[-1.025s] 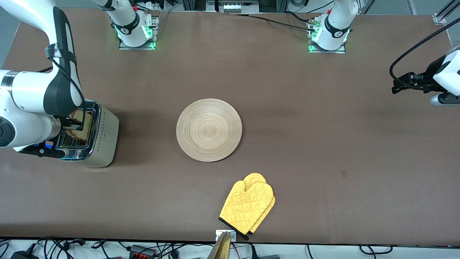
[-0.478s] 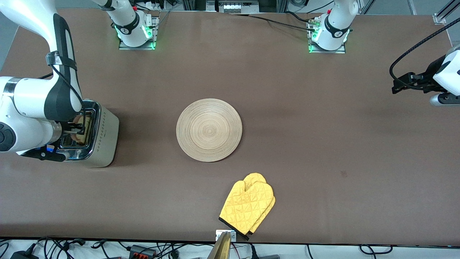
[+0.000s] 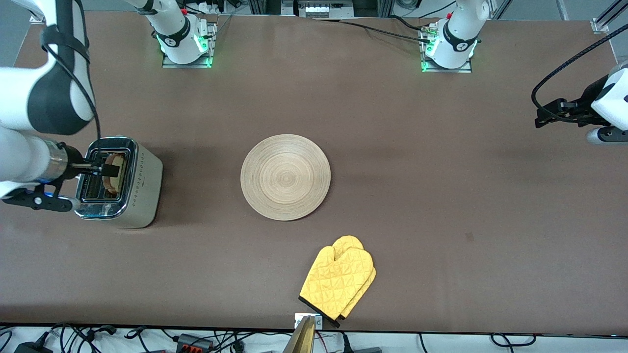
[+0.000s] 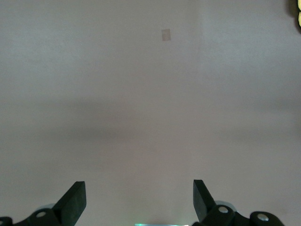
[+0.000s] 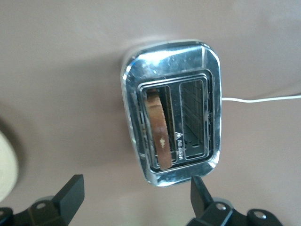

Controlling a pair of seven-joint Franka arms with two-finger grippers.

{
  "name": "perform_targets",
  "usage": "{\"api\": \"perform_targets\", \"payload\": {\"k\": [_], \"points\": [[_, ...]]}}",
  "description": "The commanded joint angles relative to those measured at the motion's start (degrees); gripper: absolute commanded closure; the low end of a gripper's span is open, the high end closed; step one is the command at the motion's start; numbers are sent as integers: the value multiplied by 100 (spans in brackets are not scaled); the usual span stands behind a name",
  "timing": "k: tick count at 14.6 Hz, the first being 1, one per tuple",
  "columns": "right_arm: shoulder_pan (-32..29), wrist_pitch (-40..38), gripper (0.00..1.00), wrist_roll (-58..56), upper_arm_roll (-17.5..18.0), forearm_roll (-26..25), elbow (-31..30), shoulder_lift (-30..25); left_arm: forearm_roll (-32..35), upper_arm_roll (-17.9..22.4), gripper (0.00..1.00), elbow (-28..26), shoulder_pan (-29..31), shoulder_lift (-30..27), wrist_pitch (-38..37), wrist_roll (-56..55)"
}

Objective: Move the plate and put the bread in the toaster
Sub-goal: 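Open the right gripper and raise it away from the toaster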

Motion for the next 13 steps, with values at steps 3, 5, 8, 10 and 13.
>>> {"api": "perform_targets", "payload": {"k": [3, 5, 8, 10, 13], "points": [[-102, -35, 0, -17, -16, 173, 258, -205, 29, -49, 0, 101, -6, -2, -75, -74], [-93, -17, 0, -26, 28, 173, 258, -266, 20, -67, 0, 101, -6, -2, -75, -74], [-76, 27, 0, -70, 72, 182, 258, -293, 29, -67, 0, 101, -6, -2, -75, -74], [-120, 97, 0, -253, 63, 199, 249, -293, 29, -67, 0, 101, -6, -2, -75, -74], [-645, 342, 0, -439, 377, 445, 206, -433, 29, -67, 0, 101, -6, -2, -75, -74]]}}
